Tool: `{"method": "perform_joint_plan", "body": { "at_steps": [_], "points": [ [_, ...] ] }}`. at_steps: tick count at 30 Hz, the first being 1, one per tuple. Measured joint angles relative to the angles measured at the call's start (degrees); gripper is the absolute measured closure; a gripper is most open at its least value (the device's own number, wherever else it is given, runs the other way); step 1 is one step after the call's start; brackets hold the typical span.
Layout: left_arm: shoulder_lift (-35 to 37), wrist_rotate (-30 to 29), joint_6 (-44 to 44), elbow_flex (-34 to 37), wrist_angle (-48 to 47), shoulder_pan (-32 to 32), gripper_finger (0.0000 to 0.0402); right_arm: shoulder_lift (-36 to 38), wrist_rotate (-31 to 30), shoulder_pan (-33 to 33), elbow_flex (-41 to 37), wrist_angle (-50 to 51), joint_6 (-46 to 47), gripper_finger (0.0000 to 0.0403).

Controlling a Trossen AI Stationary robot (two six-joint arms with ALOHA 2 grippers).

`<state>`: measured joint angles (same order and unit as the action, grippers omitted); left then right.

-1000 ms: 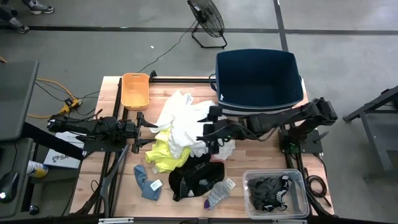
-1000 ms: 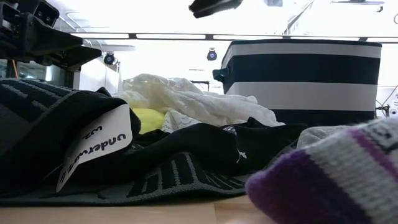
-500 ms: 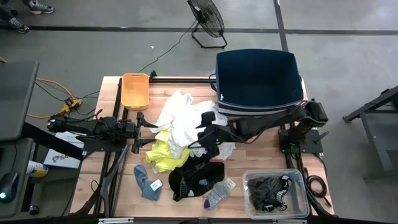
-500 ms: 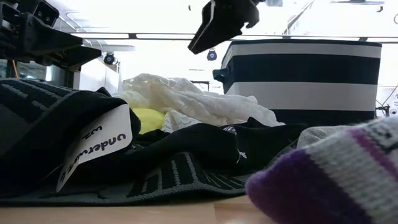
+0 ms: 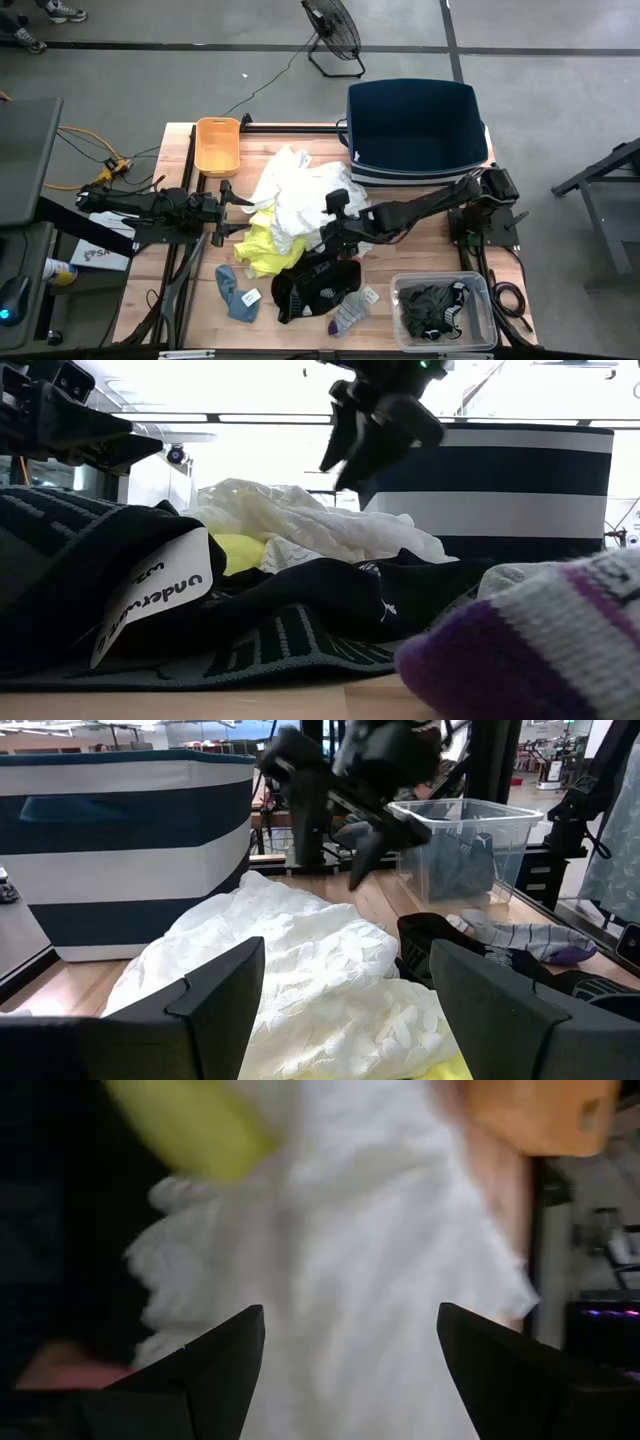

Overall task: Pick & Place Cloths
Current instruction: Put the white shirt into the blue bin

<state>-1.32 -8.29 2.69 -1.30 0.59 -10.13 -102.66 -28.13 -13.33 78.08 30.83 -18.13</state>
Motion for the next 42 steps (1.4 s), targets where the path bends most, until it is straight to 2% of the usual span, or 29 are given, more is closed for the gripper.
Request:
{"method": "perform_joint_plan", "body": {
  "at_steps": [11, 23, 30, 37, 42],
  "points": [
    [0.0, 0.1, 0.0, 0.0, -0.1, 0.0, 0.0121, -2.6, -0.3, 1.0, 0.0, 2.0, 4.5, 0.0106],
    [0.0, 0.2, 0.0, 0.0, -0.2, 0.0, 0.0121, -6.8, 0.2, 5.3, 0.0, -0.4, 4.9, 0.0007],
    [0.0, 0.2, 0.0, 0.0, 0.0, 0.0, 0.0121, -9.3, 7.6, 8.3, 0.0, -2.8, 8.1, 0.0021],
    [0.0, 0.2, 0.0, 0.0, 0.0, 0.0, 0.0121, -11.0, 9.5, 9.2, 0.0, -4.3, 8.8, 0.0042],
    [0.0, 0.2, 0.0, 0.0, 0.0, 0.0, 0.0121, -12.3, 10.3, 9.4, 0.0, -5.2, 9.0, 0.0074]
  ]
}}
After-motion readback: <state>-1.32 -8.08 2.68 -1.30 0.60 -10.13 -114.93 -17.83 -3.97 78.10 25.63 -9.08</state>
